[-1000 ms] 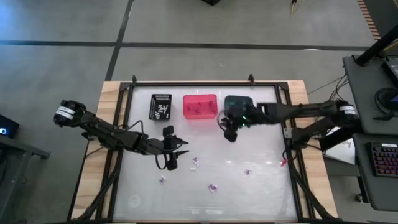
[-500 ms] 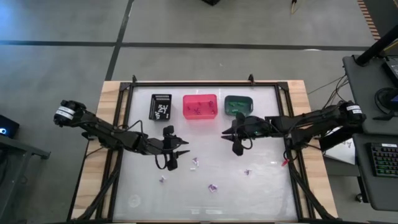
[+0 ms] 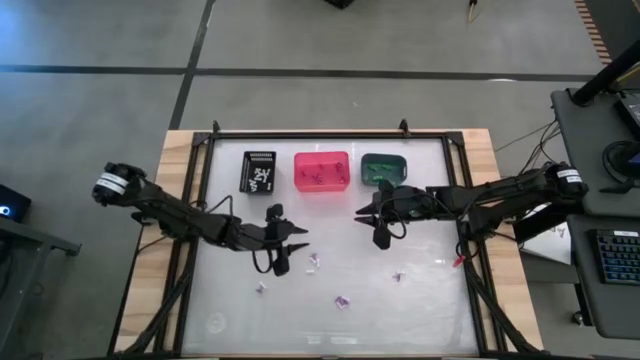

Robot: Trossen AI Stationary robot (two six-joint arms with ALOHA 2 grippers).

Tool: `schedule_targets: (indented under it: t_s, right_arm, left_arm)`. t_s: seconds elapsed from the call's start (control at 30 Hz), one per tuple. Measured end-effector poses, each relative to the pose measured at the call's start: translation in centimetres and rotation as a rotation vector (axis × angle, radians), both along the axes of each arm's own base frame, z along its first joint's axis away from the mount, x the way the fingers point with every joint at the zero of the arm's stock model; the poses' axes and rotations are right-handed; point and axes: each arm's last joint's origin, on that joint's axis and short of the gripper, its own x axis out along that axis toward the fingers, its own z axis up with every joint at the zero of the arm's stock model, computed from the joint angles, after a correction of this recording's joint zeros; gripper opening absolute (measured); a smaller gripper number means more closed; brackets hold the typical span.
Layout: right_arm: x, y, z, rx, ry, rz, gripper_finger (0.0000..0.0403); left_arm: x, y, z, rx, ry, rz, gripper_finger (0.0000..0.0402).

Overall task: Sort Halloween decoration
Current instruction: Put the purple hat toy into the pink bin

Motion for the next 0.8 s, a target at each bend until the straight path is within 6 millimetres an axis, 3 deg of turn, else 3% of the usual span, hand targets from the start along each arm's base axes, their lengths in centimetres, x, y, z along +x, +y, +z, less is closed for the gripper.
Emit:
schedule_targets:
  t_s: [0.63,0.8]
  right_arm:
    - [0.0,0.0,0.0,0.001,-0.004,0.001,0.0079]
    - [0.0,0.0,0.0,0.009,-0.005,-0.003,0.0079]
  left_arm:
    - [2.0,-1.1,-6.9,0.022,0.142,-0.032,0.0126]
    - [2.3,-1.2,-7.7,0.017,0.154,-0.028,0.0130]
